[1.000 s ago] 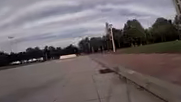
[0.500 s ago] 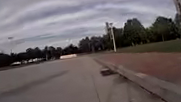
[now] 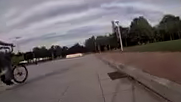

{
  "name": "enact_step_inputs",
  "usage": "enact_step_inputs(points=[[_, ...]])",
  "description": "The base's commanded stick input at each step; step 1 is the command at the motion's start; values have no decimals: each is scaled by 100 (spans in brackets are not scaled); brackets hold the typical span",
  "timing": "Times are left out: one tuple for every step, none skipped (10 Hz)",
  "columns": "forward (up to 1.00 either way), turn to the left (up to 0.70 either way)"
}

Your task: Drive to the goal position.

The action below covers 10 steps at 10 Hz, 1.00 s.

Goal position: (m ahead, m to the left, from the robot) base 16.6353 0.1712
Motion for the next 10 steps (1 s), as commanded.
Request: enact_step_inputs(points=[[70, 0], [70, 0], [70, 0], [70, 0], [70, 0], [70, 0], [70, 0], [70, 0], [70, 0], [70, 0]])
